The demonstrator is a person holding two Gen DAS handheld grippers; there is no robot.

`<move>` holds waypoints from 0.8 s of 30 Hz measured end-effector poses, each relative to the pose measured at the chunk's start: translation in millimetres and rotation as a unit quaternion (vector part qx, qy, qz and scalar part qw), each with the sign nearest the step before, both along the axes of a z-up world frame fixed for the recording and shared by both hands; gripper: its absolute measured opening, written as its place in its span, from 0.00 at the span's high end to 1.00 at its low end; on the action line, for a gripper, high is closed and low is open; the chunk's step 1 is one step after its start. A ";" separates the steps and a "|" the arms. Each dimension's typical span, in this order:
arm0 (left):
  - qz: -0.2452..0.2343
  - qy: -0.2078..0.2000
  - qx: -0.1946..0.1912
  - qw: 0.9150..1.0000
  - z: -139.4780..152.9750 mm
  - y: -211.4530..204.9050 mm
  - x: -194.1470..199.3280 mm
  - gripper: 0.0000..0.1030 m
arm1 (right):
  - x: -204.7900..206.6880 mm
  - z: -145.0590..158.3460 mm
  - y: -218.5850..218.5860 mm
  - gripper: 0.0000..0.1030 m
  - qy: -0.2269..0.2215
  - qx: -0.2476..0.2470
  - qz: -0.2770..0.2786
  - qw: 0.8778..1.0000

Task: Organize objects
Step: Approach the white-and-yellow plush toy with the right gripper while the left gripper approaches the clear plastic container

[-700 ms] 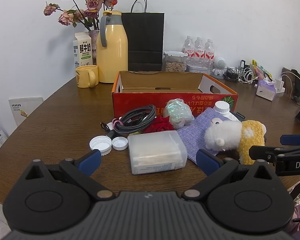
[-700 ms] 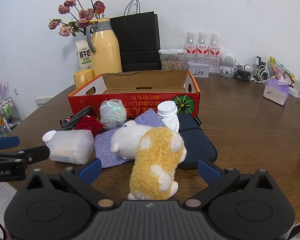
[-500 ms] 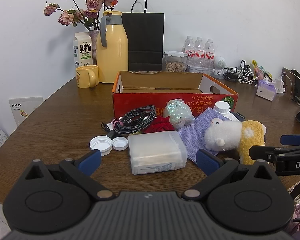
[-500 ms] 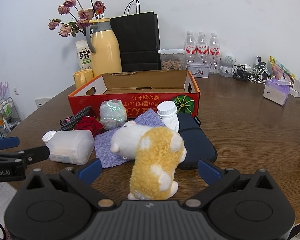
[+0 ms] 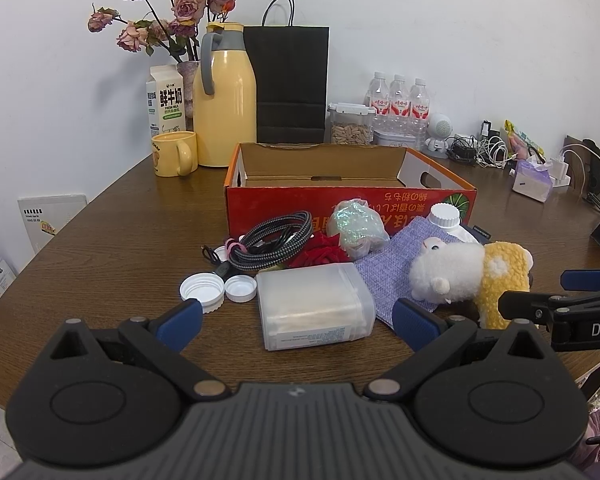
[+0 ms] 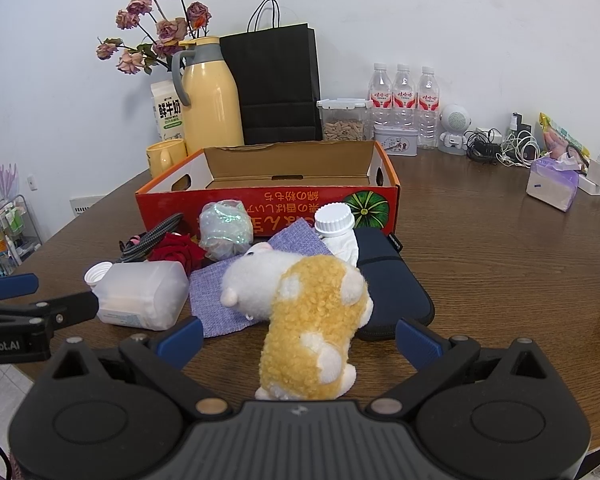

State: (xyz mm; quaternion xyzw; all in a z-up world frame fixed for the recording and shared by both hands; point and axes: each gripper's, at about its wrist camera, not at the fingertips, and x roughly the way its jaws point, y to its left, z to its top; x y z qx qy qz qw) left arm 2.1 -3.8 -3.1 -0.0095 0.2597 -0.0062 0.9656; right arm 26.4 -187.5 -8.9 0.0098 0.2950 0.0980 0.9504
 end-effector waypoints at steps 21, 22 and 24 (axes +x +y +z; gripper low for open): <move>0.000 0.000 0.000 1.000 1.0 1.8 -2.0 0.00 | 0.2 0.4 -0.1 0.00 0.000 0.000 0.000 1.000; -0.001 0.000 0.000 1.000 0.8 1.6 -2.0 0.00 | 0.3 0.3 0.0 0.00 0.000 0.001 0.000 1.000; -0.001 0.000 0.000 1.000 0.9 1.6 -2.0 0.00 | 0.5 -0.1 0.2 0.00 0.000 0.000 0.000 1.000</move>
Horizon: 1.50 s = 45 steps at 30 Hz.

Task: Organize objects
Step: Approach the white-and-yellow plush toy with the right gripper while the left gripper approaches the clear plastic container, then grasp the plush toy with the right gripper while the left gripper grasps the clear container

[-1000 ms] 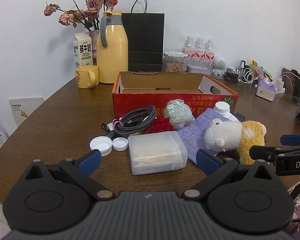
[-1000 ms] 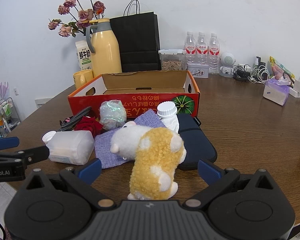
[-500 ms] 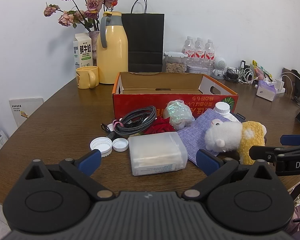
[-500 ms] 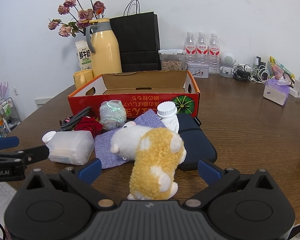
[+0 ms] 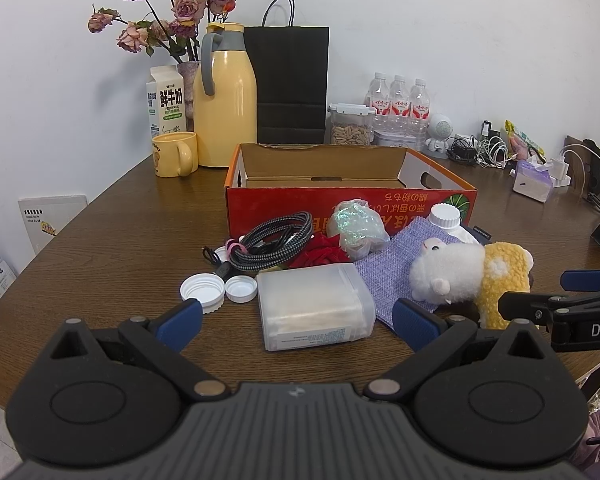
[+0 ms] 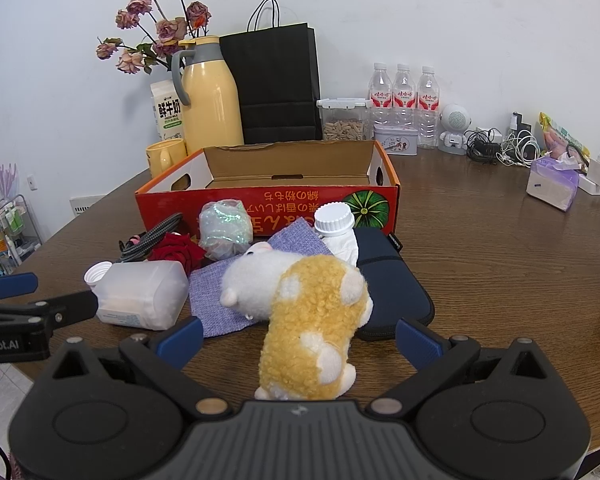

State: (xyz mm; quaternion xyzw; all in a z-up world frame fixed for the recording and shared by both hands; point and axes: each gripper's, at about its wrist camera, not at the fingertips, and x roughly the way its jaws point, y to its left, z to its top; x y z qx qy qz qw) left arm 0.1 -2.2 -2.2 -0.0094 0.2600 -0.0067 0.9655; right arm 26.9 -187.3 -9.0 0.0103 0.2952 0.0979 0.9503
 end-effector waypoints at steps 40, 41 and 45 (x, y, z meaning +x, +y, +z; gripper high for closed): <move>0.023 0.090 -0.028 0.995 -40.4 -9.5 93.7 0.16 | 52.7 -33.8 0.2 0.35 0.022 -0.034 -0.016 0.999; 0.024 0.086 -0.028 0.996 -40.9 -10.0 91.5 0.16 | 51.9 -33.8 -0.8 0.38 0.021 -0.029 -0.013 0.999; 0.017 0.079 -0.034 0.996 -39.2 -10.5 82.7 0.17 | 47.2 -33.9 -4.1 0.43 0.017 -0.017 -0.001 1.000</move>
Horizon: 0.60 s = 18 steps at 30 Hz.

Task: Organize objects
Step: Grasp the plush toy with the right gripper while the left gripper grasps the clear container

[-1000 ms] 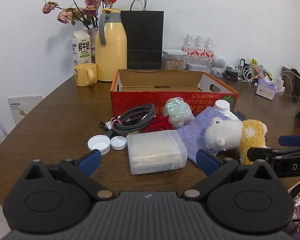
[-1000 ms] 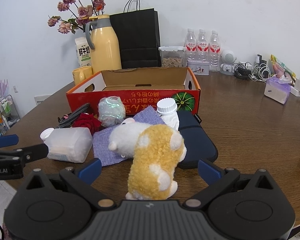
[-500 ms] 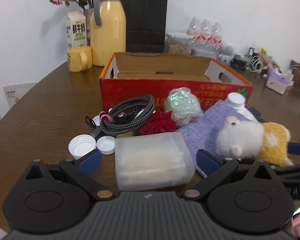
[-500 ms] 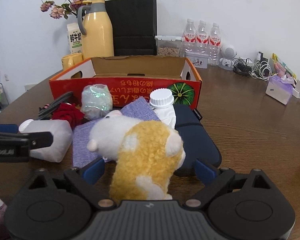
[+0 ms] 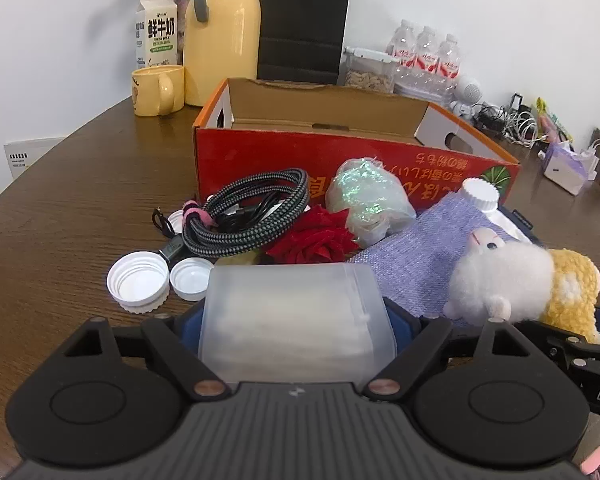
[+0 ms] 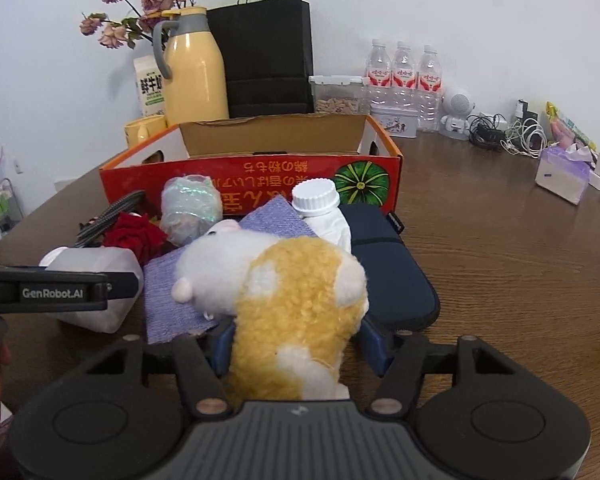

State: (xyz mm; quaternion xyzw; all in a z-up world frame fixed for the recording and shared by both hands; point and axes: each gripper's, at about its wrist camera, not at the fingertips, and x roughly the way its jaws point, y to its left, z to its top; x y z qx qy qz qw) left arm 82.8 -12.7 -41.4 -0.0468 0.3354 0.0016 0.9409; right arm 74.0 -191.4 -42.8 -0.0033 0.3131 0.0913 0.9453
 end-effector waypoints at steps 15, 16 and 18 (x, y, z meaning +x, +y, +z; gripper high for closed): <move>-0.034 -0.108 0.010 0.993 76.7 5.6 -5.4 0.17 | 11.8 62.5 -2.1 0.45 -0.094 0.004 0.050 0.994; -0.036 -0.115 0.009 0.993 85.3 6.4 3.4 0.17 | 20.7 70.3 -0.7 0.45 -0.104 0.002 0.053 0.993; -0.035 -0.128 0.010 0.991 99.6 6.6 21.9 0.17 | 41.2 83.9 3.9 0.45 -0.118 0.004 0.059 0.991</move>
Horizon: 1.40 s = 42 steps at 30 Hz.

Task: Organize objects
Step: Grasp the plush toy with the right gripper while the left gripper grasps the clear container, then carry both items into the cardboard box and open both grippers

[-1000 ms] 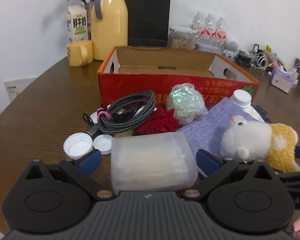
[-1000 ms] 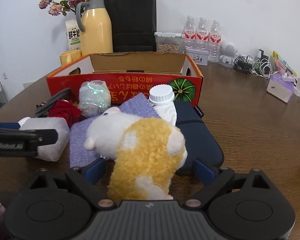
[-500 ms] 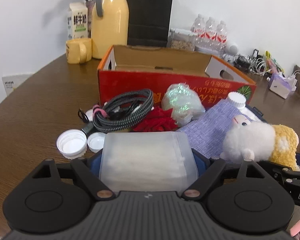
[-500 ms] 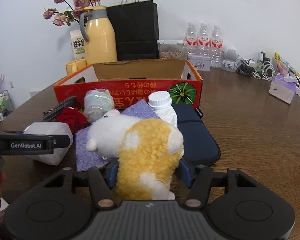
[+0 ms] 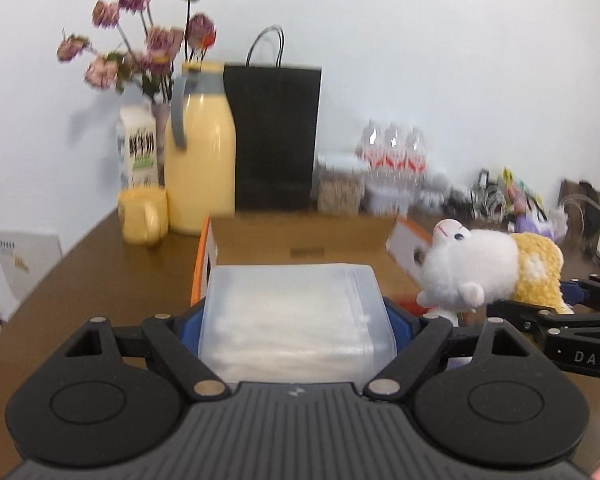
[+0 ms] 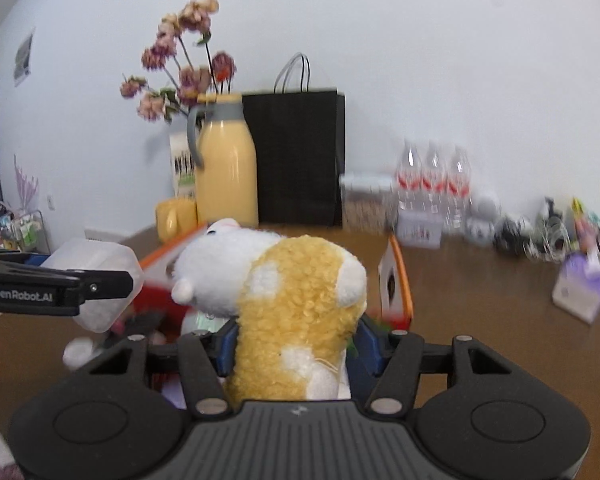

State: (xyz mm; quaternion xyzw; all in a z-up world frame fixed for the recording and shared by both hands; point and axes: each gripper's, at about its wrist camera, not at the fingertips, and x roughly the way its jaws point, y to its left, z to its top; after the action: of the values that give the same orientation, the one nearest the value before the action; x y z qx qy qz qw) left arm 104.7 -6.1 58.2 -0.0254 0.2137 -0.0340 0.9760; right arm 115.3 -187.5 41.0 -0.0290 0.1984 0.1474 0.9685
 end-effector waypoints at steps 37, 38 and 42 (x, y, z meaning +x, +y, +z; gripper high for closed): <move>0.002 0.173 0.076 0.982 -68.7 -0.9 198.8 0.16 | 216.8 -56.8 33.9 0.38 0.165 -0.120 0.039 0.978; 0.001 0.171 0.075 0.982 -67.0 -1.1 197.7 0.16 | 217.0 -56.4 34.3 0.38 0.165 -0.120 0.038 0.978; 0.002 0.142 0.072 0.987 -51.3 -0.4 186.5 0.03 | 212.8 -48.1 34.4 0.18 0.146 -0.123 0.023 0.981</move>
State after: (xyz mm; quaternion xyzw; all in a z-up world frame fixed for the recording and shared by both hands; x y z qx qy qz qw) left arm 291.3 -6.5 6.9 0.0398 0.3524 -0.0125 0.9349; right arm 328.1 -153.1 -7.1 -0.1303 0.3539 0.1471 0.9144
